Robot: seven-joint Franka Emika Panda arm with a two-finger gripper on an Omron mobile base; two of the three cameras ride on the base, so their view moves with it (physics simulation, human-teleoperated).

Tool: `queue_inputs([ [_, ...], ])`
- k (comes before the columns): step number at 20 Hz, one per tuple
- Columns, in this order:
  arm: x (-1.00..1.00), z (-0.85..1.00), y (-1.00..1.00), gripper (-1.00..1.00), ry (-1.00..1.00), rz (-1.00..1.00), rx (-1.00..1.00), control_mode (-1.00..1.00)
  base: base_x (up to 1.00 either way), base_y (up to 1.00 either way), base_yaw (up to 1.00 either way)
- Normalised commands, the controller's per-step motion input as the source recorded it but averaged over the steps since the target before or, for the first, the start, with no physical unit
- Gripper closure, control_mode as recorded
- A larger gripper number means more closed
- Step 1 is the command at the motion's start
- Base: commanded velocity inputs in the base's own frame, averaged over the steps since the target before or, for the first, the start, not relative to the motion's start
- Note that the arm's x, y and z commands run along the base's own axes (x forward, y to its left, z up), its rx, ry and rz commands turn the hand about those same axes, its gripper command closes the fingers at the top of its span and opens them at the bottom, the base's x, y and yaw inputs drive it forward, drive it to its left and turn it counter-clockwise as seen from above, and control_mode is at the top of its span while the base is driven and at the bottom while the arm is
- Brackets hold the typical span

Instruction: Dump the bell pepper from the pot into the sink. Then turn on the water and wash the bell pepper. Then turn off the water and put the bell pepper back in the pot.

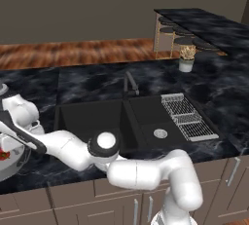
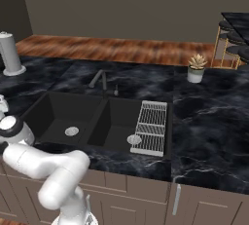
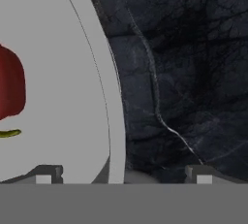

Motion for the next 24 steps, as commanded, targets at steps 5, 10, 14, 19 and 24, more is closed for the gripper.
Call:
queue_inputs([
  [5,0.15,-0.18,0.08,-1.00,0.00,0.01,-0.09,-1.00,0.00,0.00,0.00],
  [10,0.21,-0.18,0.10,-1.00,0.04,0.00,-0.07,-1.00,0.00,0.00,0.00],
  [14,0.32,-0.15,0.39,1.00,0.15,0.00,-0.11,-1.00,0.00,0.00,0.00],
  [19,0.23,-0.27,0.34,1.00,0.19,0.00,-0.01,-1.00,0.00,0.00,0.00],
  [24,0.13,-0.28,0.28,1.00,0.18,0.00,0.00,-1.00,0.00,0.00,0.00],
])
